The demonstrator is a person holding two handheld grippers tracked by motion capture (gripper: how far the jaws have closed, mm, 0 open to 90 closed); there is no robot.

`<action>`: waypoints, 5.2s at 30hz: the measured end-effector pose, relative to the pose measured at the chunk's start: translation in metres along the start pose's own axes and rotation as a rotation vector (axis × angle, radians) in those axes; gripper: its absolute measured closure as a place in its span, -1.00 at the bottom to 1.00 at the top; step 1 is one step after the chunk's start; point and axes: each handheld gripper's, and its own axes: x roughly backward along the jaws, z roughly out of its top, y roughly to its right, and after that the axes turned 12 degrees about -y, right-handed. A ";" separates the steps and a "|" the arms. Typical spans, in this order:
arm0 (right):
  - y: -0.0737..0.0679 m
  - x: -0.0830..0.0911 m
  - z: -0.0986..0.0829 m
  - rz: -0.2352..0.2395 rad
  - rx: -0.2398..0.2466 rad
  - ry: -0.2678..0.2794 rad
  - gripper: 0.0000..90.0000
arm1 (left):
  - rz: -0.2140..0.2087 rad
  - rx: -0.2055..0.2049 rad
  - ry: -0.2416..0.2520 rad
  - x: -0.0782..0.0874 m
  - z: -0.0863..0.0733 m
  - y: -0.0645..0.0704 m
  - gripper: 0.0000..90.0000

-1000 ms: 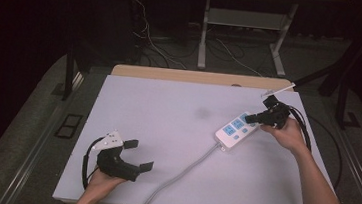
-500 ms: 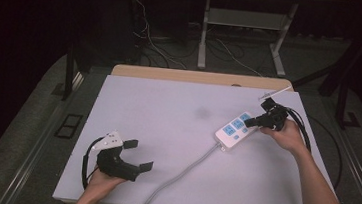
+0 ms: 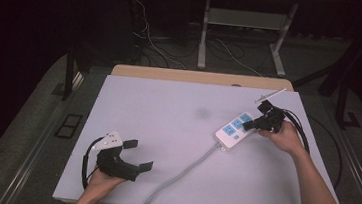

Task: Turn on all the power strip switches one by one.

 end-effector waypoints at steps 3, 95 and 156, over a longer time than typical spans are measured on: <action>-0.002 0.000 -0.001 -0.012 0.003 0.000 1.00 | 0.000 -0.004 -0.002 0.000 0.000 0.001 -1.00; 0.032 0.037 -0.007 -0.042 -0.098 0.150 1.00 | 0.007 0.002 -0.002 0.001 0.000 -0.002 -1.00; 0.032 0.005 -0.019 -0.016 -0.109 0.114 1.00 | 0.008 -0.006 -0.014 -0.003 0.000 0.001 -1.00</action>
